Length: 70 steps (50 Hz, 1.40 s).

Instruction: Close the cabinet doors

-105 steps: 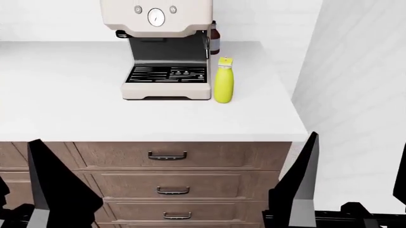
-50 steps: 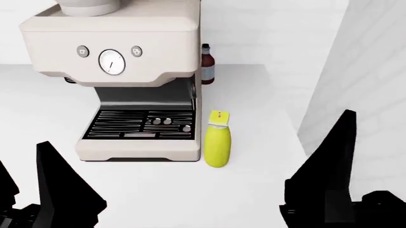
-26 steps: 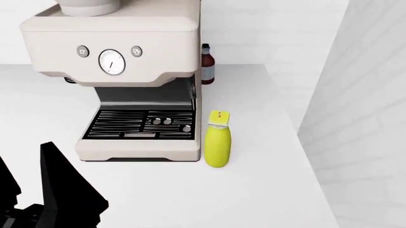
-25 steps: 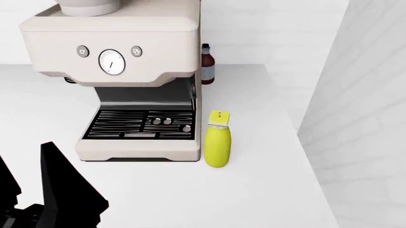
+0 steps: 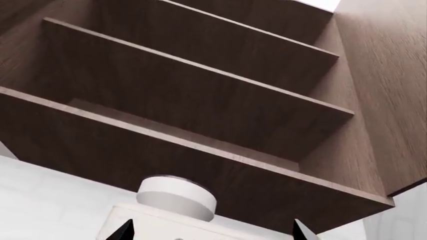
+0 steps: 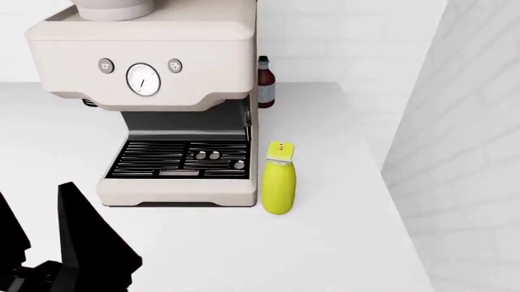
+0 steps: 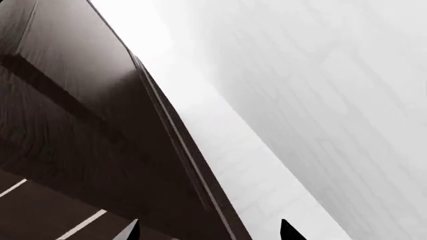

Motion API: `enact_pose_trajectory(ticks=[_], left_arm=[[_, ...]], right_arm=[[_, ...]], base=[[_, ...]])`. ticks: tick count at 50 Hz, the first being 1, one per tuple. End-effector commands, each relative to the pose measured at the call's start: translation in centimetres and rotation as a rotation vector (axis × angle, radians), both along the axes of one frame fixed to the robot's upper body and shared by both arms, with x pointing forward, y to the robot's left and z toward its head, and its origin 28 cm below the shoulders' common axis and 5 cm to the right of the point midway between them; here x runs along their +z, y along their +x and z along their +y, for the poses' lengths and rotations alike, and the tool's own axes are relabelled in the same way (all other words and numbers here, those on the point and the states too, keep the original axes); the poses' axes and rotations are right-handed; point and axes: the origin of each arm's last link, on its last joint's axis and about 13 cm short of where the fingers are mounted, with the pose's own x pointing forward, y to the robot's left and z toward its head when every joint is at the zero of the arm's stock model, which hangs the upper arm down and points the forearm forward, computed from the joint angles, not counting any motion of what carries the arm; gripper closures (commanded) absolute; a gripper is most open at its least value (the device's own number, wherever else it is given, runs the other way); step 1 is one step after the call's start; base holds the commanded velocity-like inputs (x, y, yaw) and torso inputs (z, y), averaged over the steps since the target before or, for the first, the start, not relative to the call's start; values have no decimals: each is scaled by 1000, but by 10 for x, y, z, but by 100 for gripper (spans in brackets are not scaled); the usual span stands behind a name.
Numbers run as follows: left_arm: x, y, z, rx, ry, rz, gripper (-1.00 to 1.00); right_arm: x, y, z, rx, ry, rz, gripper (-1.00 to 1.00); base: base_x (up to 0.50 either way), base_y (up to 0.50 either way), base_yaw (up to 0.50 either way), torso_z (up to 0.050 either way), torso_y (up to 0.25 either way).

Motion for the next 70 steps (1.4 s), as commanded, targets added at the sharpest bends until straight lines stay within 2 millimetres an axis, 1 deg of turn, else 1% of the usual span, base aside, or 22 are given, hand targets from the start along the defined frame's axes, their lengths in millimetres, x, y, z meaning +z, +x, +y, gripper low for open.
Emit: enact_pose_trajectory(ticks=[1,5,7,13,17,21,23,25,28,29,32,33,36,38,40,44,48,50,54,57,59,70], left_arm=[[-2,0,-1,-1,6,7,-100],[-2,1,0,-1,7,7,-100],[-3,1,0,-2,9,10,-100],[-3,1,-1,-5,12,14,-100],[-3,1,-1,-7,12,18,-100],[-3,1,-1,-8,11,17,-100],[-3,1,-1,-8,12,19,-100],[-3,1,-1,-9,12,19,-100],[-3,0,-1,-10,10,19,-100],[-3,0,-1,-10,10,19,-100],[-4,1,-1,-9,10,19,-100],[-4,1,-2,-10,10,19,-100],[-4,1,-2,-10,10,18,-100],[-4,1,-2,-10,10,18,-100],[-4,1,-2,-10,10,19,-100],[-4,1,-1,-10,10,18,-100],[-3,1,-1,-12,8,18,-100],[-4,1,-1,-12,10,20,-100],[-3,0,-1,-12,10,19,-100],[-4,0,-1,-17,13,21,-100],[-4,0,-1,-16,12,20,-100],[-2,0,0,-12,1,12,-100]], right_arm=[[17,9,-6,151,89,-13,-100],[23,18,-9,204,131,-26,-100],[25,15,-14,221,146,-34,-100],[35,7,-16,251,143,-65,-100],[55,2,-13,265,96,-98,-100],[75,4,-8,261,33,-116,-100],[80,3,-6,255,8,-126,-100],[80,3,-4,231,-33,-128,-100],[93,11,3,70,-100,-91,-100],[98,16,7,-2,-157,-87,-100],[94,23,14,-200,-298,-59,-100],[95,27,17,-209,-316,-58,-100],[108,46,25,-375,-436,-50,-100],[113,54,28,-387,-464,-47,-100],[116,68,35,-396,-479,-45,-100],[117,77,43,-403,-490,-52,-100],[121,66,43,-450,-512,-84,-100],[125,64,45,-438,-517,-87,-100],[130,64,58,-437,-575,-114,-100],[134,63,68,-373,-586,-111,-100],[137,62,71,-373,-600,-121,-100],[148,76,81,-366,-639,-107,-100]], base=[[0,0,0,0,0],[0,0,0,0,0],[0,0,0,0,0],[0,0,0,0,0],[0,0,0,0,0],[0,0,0,0,0],[0,0,0,0,0],[0,0,0,0,0],[0,0,0,0,0],[0,0,0,0,0],[0,0,2,0,0],[0,0,4,0,0],[0,0,4,5,0],[0,0,4,0,0],[0,0,3,0,0],[0,0,1,3,0],[0,0,0,0,0],[0,0,0,0,0],[0,0,2,3,0],[0,0,3,3,0],[0,0,3,0,0],[0,0,1,2,0]])
